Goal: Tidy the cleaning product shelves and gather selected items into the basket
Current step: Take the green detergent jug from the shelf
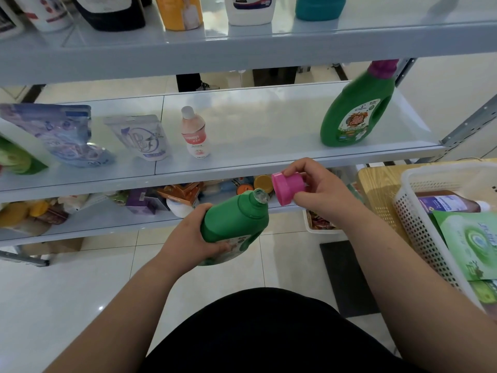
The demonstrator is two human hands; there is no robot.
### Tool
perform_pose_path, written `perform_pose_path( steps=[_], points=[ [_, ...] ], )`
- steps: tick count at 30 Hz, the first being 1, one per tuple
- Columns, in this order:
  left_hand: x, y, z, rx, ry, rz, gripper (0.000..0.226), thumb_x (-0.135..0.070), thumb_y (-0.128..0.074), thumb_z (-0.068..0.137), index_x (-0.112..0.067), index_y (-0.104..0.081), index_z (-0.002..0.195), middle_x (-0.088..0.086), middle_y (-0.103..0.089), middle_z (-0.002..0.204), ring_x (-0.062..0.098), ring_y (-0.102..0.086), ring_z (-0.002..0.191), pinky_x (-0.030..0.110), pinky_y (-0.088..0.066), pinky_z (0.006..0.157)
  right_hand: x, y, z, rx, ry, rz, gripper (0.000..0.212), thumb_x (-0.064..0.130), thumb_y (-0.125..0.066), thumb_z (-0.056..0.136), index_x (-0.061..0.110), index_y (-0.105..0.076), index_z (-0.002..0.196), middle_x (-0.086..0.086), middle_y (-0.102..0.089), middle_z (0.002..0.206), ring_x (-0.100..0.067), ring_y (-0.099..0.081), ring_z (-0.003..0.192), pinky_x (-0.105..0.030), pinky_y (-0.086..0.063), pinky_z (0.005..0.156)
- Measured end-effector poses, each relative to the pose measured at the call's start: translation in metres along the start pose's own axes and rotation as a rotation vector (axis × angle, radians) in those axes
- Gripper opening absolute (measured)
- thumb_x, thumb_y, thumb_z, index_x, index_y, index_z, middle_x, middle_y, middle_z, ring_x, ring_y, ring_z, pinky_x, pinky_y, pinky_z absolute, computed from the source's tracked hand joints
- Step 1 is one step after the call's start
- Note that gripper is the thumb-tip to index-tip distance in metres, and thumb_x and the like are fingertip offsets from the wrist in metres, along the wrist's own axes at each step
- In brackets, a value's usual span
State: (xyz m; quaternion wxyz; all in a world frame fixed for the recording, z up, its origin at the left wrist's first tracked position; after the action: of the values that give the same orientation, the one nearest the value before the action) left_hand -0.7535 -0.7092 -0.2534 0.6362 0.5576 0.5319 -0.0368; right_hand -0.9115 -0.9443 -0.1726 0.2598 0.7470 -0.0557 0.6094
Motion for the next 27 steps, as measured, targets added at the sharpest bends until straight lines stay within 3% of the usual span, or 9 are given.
perform_pose_path(
  steps=[6,10,14,16,18,21,23,25,27],
  points=[
    [-0.013,0.004,0.002,-0.016,-0.067,0.069,0.079,-0.062,-0.077,0.053,-0.048,-0.051,0.126,-0.036,-0.056,0.102,-0.019,-0.05,0.099,0.007,-0.036,0.076,0.013,-0.02,0.003,0.115,0.196,-0.342,0.052,0.006,-0.075,0.079,0.037,-0.063,0.118,0.024,-0.058,0.116,-0.001,-0.057,0.109,-0.015,-0.049,0.087],
    [-0.018,0.006,0.005,-0.002,-0.09,0.166,0.091,-0.071,-0.068,0.051,-0.039,-0.053,0.135,-0.016,-0.063,0.116,0.008,-0.055,0.104,0.027,-0.048,0.091,0.014,-0.029,0.007,0.161,0.288,-0.49,0.05,0.005,-0.076,0.08,0.025,-0.065,0.124,0.015,-0.06,0.12,-0.004,-0.053,0.115,-0.018,-0.046,0.096],
    [-0.02,0.012,0.007,-0.008,-0.088,0.213,0.094,-0.072,-0.069,0.052,-0.037,-0.052,0.137,-0.012,-0.063,0.122,0.013,-0.056,0.11,0.037,-0.052,0.097,0.009,-0.027,0.012,0.161,0.269,-0.512,0.051,0.011,-0.077,0.079,0.03,-0.064,0.124,0.021,-0.058,0.117,0.0,-0.053,0.112,-0.015,-0.047,0.092],
    [-0.02,0.012,0.008,0.009,-0.091,0.235,0.093,-0.069,-0.072,0.054,-0.037,-0.05,0.139,-0.012,-0.062,0.125,0.014,-0.055,0.112,0.039,-0.052,0.099,0.007,-0.027,0.015,0.157,0.235,-0.541,0.045,0.025,-0.076,0.08,0.036,-0.063,0.122,0.029,-0.055,0.111,0.004,-0.053,0.109,-0.016,-0.049,0.088],
    [-0.021,0.012,0.009,0.025,-0.091,0.255,0.092,-0.068,-0.074,0.057,-0.037,-0.049,0.14,-0.012,-0.061,0.127,0.015,-0.053,0.115,0.042,-0.051,0.101,0.005,-0.026,0.02,0.122,0.154,-0.578,0.038,0.053,-0.066,0.079,0.039,-0.063,0.115,0.029,-0.059,0.102,0.004,-0.056,0.098,-0.023,-0.054,0.084],
    [-0.023,0.012,0.009,0.026,-0.105,0.274,0.093,-0.071,-0.07,0.055,-0.038,-0.048,0.139,-0.013,-0.061,0.127,0.015,-0.053,0.115,0.041,-0.05,0.102,-0.001,-0.025,0.026,0.11,0.051,-0.636,0.052,0.077,-0.047,0.076,0.037,-0.063,0.105,0.02,-0.064,0.094,-0.001,-0.059,0.087,-0.029,-0.054,0.076],
    [-0.024,0.014,0.01,0.012,-0.103,0.264,0.092,-0.07,-0.073,0.056,-0.039,-0.048,0.139,-0.014,-0.061,0.126,0.013,-0.053,0.113,0.039,-0.05,0.1,-0.004,-0.027,0.024,0.15,0.066,-0.565,0.049,0.073,-0.052,0.078,0.043,-0.057,0.117,0.02,-0.059,0.11,0.001,-0.057,0.098,-0.023,-0.051,0.08],
    [-0.022,0.017,0.012,-0.003,-0.093,0.241,0.088,-0.063,-0.081,0.059,-0.04,-0.048,0.138,-0.014,-0.062,0.122,0.012,-0.053,0.11,0.036,-0.05,0.098,-0.001,-0.027,0.02,0.18,0.123,-0.475,0.053,0.056,-0.061,0.079,0.047,-0.049,0.13,0.021,-0.051,0.122,0.004,-0.053,0.112,-0.014,-0.049,0.084],
    [-0.022,0.019,0.013,-0.012,-0.101,0.237,0.086,-0.06,-0.084,0.061,-0.039,-0.05,0.137,-0.014,-0.062,0.12,0.012,-0.054,0.108,0.036,-0.051,0.097,0.0,-0.028,0.022,0.169,0.149,-0.506,0.051,0.05,-0.06,0.078,0.042,-0.052,0.128,0.026,-0.054,0.114,0.002,-0.055,0.106,-0.015,-0.048,0.081]
  ],
)
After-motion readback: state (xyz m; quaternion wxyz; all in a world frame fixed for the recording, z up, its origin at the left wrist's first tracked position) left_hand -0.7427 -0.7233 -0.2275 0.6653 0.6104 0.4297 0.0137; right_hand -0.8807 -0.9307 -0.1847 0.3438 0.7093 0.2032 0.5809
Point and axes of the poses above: each hand's wrist, its own z-axis towards the middle knuckle, its own y-axis out of the back of the hand, x = y × z, the point moved 6 cm from there along z, towards the middle knuckle
